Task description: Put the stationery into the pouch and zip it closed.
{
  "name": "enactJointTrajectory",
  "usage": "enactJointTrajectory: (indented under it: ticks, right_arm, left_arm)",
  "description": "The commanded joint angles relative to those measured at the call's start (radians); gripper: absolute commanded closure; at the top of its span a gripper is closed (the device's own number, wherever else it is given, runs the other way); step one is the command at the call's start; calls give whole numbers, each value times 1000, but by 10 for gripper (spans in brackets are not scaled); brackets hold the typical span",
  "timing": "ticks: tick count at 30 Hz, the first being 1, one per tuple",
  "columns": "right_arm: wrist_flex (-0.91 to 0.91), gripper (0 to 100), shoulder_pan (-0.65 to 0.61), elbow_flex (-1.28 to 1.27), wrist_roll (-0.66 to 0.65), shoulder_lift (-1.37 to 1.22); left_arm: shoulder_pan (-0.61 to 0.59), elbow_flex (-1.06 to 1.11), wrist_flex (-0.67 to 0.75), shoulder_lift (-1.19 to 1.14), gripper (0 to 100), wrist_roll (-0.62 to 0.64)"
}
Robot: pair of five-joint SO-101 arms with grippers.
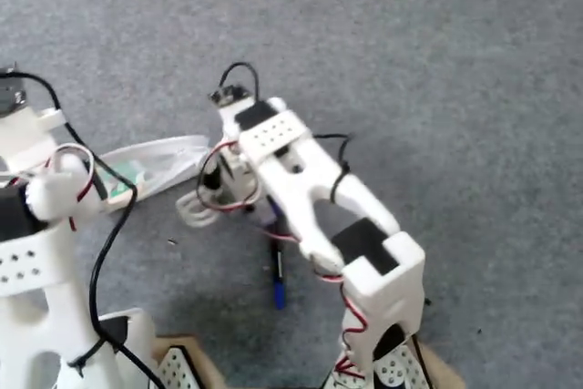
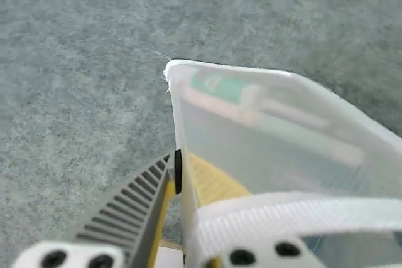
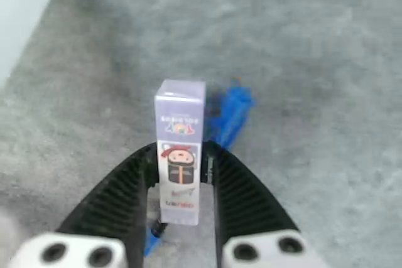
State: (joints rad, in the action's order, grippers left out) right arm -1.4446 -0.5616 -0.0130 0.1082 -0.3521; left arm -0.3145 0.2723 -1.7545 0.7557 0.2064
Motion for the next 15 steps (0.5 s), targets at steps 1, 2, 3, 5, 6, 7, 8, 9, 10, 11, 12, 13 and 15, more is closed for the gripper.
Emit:
enactJointTrajectory:
  ticks: [1,2,3,5,6,7,8,9,10,11,12,13,15]
  right_arm:
    - [-80,987,64,101,-2,38]
    - [-98,987,81,119,-2,38]
    - [-115,987,101,136,-2,38]
    - [-137,987,138,166,-2,38]
    - [-141,987,155,182,-2,38]
    - [-147,987,169,197,-2,38]
    - [-149,987,181,213,-2,38]
    - [-155,987,192,228,-2,38]
    - [-160,987,201,243,-2,38]
    - [-160,987,209,257,0,38]
    - [-160,987,216,271,0,38]
    - [-160,987,222,283,0,38]
    - [-160,987,227,311,0,39]
  left_arm:
    - [56,-39,-8,-5,971,11]
    - [61,-39,-8,-5,971,11]
    - [62,-45,-8,-3,971,11]
    - [62,-47,-8,-3,971,11]
    - [62,-42,-8,-3,972,11]
    - [62,-41,-8,-3,972,11]
    - [62,-39,-8,-3,972,12]
    - [62,-38,-8,-3,972,12]
    - [62,-38,-8,-3,972,12]
    - [62,-35,-8,-3,972,12]
    - [62,-25,-8,-3,972,12]
    - [62,-13,-8,-3,972,12]
    - [62,12,-6,-3,972,11]
